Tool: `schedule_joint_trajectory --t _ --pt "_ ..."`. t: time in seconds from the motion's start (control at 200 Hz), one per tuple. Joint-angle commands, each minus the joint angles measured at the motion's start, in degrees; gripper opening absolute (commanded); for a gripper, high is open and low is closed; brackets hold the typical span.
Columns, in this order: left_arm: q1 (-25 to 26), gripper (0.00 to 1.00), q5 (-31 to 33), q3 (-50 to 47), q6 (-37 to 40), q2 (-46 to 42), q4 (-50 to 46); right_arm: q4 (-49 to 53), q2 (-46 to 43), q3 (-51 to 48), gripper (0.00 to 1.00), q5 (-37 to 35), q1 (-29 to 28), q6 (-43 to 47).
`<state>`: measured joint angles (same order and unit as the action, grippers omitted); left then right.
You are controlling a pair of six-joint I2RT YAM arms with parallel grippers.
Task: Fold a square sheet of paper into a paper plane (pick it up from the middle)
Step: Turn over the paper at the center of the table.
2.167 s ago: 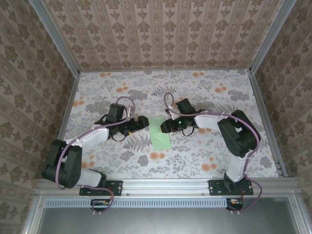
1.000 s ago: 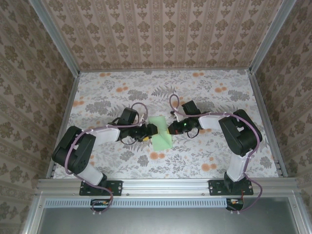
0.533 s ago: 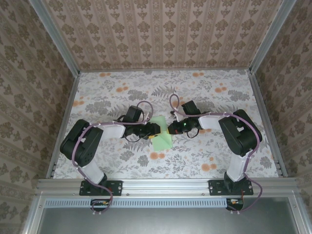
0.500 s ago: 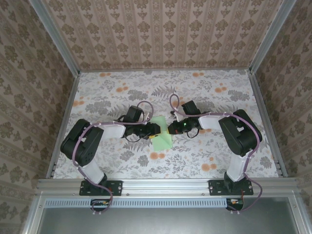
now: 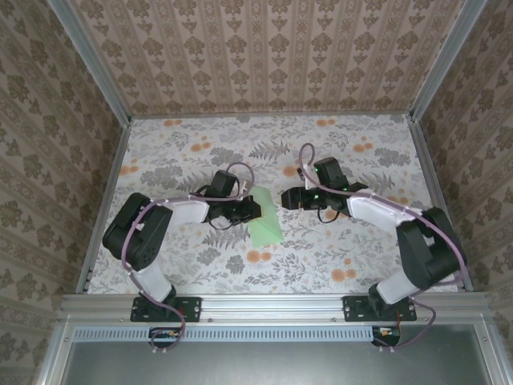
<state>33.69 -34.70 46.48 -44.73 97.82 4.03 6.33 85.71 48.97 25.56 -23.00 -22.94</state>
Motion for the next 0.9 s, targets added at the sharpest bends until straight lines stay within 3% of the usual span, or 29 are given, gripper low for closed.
schedule_joint_trajectory --t 0.0,0.11,0.275,0.45,0.67,0.895 --pt "0.21 0.06 5.99 4.63 6.24 -4.92 -12.82 4.1 -6.55 -1.87 0.69 -9.42 0.54 -3.23" --pt "0.4 0.06 14.05 10.32 11.5 -8.76 -29.6 5.21 -13.78 -3.74 0.77 -15.03 1.19 -4.61" --pt "1.0 0.05 26.69 19.68 16.52 -12.94 -50.22 8.51 -23.3 -5.91 0.99 -22.74 2.08 -4.96" --pt "3.74 0.05 43.53 29.77 19.0 -13.67 -66.15 13.15 -28.58 -6.86 1.0 -27.45 3.35 -6.21" --pt "8.84 0.05 64.71 39.84 13.98 -4.25 -79.0 16.96 -29.81 -6.53 1.0 -29.01 4.28 -7.33" --pt "11.32 0.06 70.8 44.41 9.17 10.07 -79.34 21.22 -26.98 -5.05 1.0 -33.29 6.64 -10.52"
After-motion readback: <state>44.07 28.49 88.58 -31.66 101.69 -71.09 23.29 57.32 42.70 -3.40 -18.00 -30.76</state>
